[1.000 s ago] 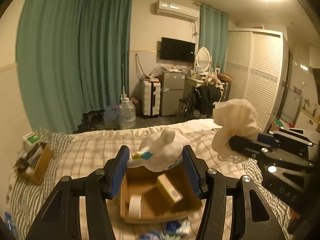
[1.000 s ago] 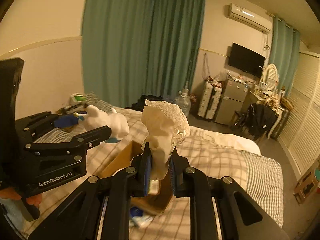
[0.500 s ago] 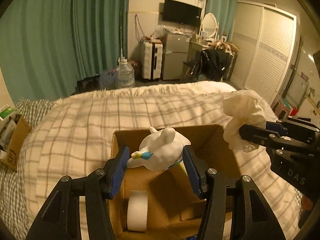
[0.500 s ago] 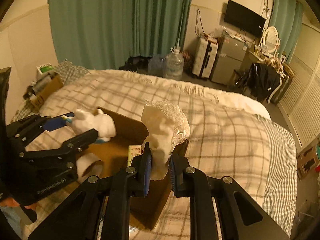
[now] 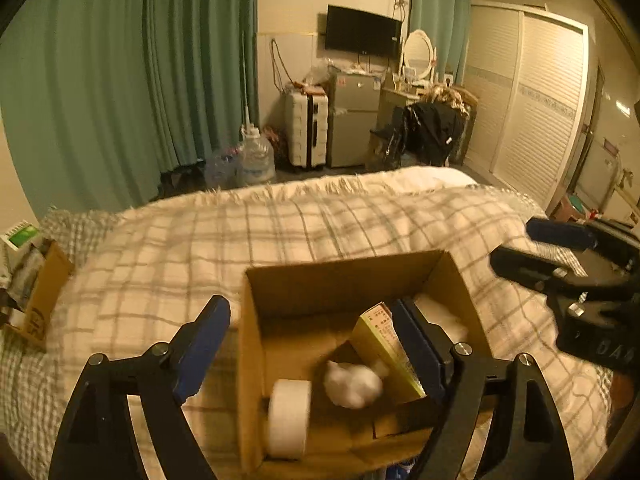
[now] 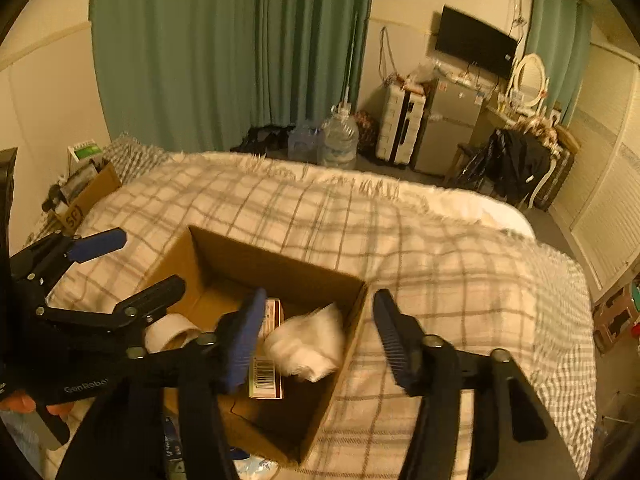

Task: Organize objects
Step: 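Carry the figurine and cloth over the cardboard box while both tools release them inside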

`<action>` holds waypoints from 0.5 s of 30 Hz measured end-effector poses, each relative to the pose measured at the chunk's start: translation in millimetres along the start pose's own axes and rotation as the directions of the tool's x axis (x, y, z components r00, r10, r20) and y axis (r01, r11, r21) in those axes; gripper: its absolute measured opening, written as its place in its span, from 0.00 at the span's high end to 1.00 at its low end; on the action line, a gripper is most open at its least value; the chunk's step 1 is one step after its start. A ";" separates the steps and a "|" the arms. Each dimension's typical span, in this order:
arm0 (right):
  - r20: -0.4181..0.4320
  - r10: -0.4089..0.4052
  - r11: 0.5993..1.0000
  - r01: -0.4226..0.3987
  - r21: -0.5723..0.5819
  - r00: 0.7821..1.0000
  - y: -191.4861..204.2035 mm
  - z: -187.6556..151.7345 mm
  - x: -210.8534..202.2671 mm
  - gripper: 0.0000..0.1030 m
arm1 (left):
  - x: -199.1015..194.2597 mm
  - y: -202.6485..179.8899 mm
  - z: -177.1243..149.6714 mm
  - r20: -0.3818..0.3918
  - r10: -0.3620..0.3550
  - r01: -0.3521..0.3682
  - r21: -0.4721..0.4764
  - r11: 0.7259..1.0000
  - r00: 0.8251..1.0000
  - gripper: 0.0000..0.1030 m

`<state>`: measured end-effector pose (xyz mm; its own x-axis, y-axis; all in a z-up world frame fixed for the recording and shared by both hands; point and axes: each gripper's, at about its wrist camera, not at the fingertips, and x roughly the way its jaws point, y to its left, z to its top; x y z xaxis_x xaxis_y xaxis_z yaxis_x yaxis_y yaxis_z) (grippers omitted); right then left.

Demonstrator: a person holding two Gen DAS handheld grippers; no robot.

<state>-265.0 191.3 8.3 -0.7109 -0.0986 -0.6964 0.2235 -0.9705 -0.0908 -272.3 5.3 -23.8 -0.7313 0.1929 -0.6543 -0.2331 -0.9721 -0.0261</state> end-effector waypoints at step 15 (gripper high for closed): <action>0.177 -0.066 0.998 0.069 -0.008 0.982 12.4 -21.1 -169.6 0.08 | -163.7 10.3 -31.4 0.211 0.129 -0.139 0.035 0.990 0.969 0.00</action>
<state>-127.6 200.6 110.2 -0.8308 -0.0717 -0.5519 0.1796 -0.9732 -0.1439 -134.8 -40.5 59.2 -0.8740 0.0899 -0.4775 -0.1515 -0.9842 0.0920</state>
